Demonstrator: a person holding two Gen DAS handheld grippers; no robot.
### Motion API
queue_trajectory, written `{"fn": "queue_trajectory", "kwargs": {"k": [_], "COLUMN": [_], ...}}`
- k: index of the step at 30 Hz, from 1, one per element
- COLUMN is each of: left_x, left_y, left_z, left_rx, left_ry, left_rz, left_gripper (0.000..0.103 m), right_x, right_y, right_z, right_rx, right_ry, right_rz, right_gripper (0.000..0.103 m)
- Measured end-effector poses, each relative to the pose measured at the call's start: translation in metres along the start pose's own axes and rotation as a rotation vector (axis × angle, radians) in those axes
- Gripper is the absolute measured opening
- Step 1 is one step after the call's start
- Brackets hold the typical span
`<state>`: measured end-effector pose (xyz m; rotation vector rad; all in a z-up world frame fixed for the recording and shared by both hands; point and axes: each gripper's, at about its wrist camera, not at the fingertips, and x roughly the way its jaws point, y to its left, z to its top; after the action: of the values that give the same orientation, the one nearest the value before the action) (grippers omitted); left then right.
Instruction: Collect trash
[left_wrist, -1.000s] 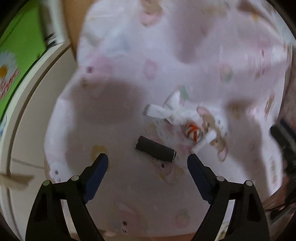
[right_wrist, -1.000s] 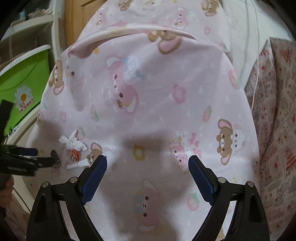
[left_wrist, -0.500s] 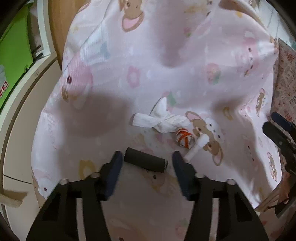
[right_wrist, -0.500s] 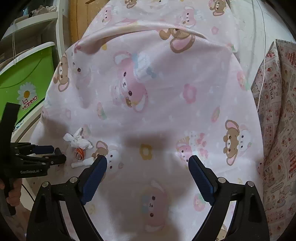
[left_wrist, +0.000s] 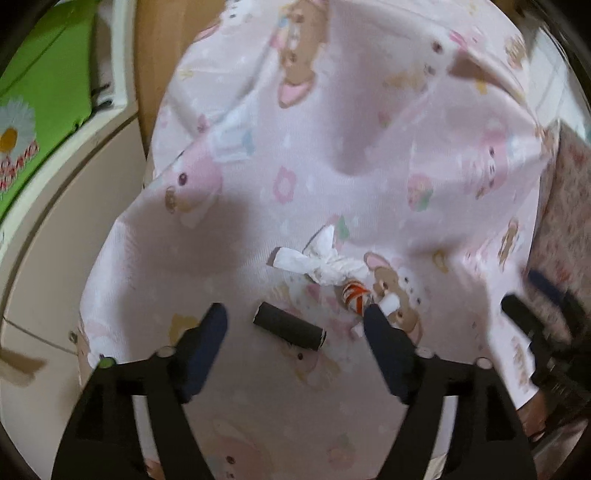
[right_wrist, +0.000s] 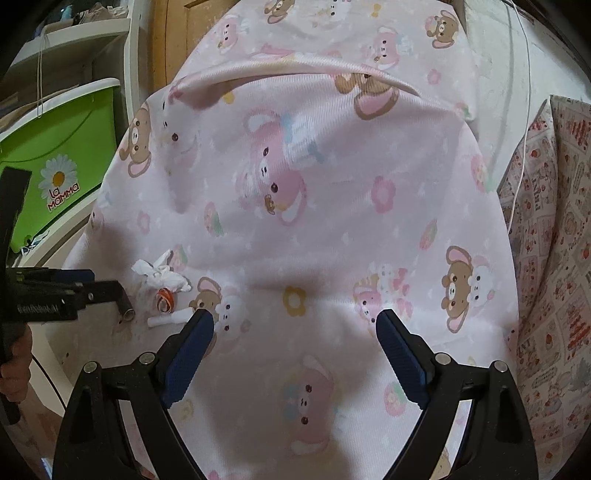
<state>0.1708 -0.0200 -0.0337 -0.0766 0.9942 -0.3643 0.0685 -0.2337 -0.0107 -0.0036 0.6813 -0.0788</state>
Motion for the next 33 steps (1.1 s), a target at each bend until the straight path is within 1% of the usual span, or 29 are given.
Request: {"fn": "queue_trajectory", "kwargs": {"k": [2,4,6,8,10,11,12,13,14,17,18,19,20,22,23,24,29,33], "left_x": [0.003,0.008,0.013,0.019,0.023,0.026,0.027,0.029,0.031,0.038,0.038,0.038,0.036,0.032,0.030,0.026,0.006,-0.012], "left_y": [0.006,0.010,0.010,0.007,0.003,0.000,-0.003,-0.005,-0.007,-0.008,-0.007,-0.006,-0.004,-0.002,-0.001,0.000,-0.005,-0.009], "left_z": [0.004,0.007,0.008,0.008,0.008,0.007,0.007,0.006,0.006,0.003,0.003,0.002,0.002,0.002,0.002,0.002,0.000,0.000], "left_rx": [-0.066,-0.116,-0.137,-0.138,-0.124,-0.111,-0.099,-0.090,-0.083,-0.081,-0.083,-0.087,-0.093,-0.106,-0.109,-0.110,-0.085,-0.062], "left_ry": [-0.004,0.000,0.000,0.014,0.028,0.034,0.037,0.040,0.048,0.077,0.079,0.080,0.077,0.075,0.074,0.070,0.028,-0.002], "left_rz": [-0.021,-0.013,0.003,0.026,0.054,0.072,0.085,0.093,0.098,0.112,0.118,0.120,0.113,0.092,0.085,0.078,0.064,0.014], "left_gripper": [0.079,0.078,0.077,0.075,0.065,0.062,0.057,0.051,0.048,0.032,0.022,0.018,0.017,0.005,0.002,0.001,0.000,0.000], "right_x": [0.000,0.001,0.003,0.004,0.004,0.004,0.004,0.004,0.004,0.004,0.004,0.004,0.004,0.003,0.003,0.003,0.002,0.000], "right_y": [0.000,0.001,0.002,0.003,0.005,0.006,0.006,0.007,0.007,0.007,0.007,0.007,0.007,0.008,0.008,0.008,0.008,0.010], "right_z": [0.000,0.000,-0.001,-0.001,-0.001,-0.001,-0.001,-0.001,-0.001,-0.002,-0.002,-0.003,-0.003,-0.003,-0.003,-0.003,-0.004,-0.005], "right_rx": [-0.001,-0.001,-0.005,-0.006,-0.012,-0.017,-0.021,-0.026,-0.030,-0.031,-0.031,-0.032,-0.033,-0.036,-0.038,-0.040,-0.039,-0.036], "right_ry": [0.001,0.003,0.008,0.011,0.011,0.008,0.006,0.005,0.004,0.008,0.008,0.009,0.009,0.008,0.007,0.005,0.001,-0.005], "right_rz": [0.000,-0.005,-0.009,-0.010,-0.009,-0.011,-0.014,-0.017,-0.018,-0.017,-0.017,-0.016,-0.016,-0.017,-0.019,-0.020,-0.020,-0.018], "right_gripper": [0.091,0.091,0.091,0.091,0.091,0.091,0.091,0.091,0.091,0.091,0.091,0.091,0.091,0.091,0.091,0.091,0.091,0.091]}}
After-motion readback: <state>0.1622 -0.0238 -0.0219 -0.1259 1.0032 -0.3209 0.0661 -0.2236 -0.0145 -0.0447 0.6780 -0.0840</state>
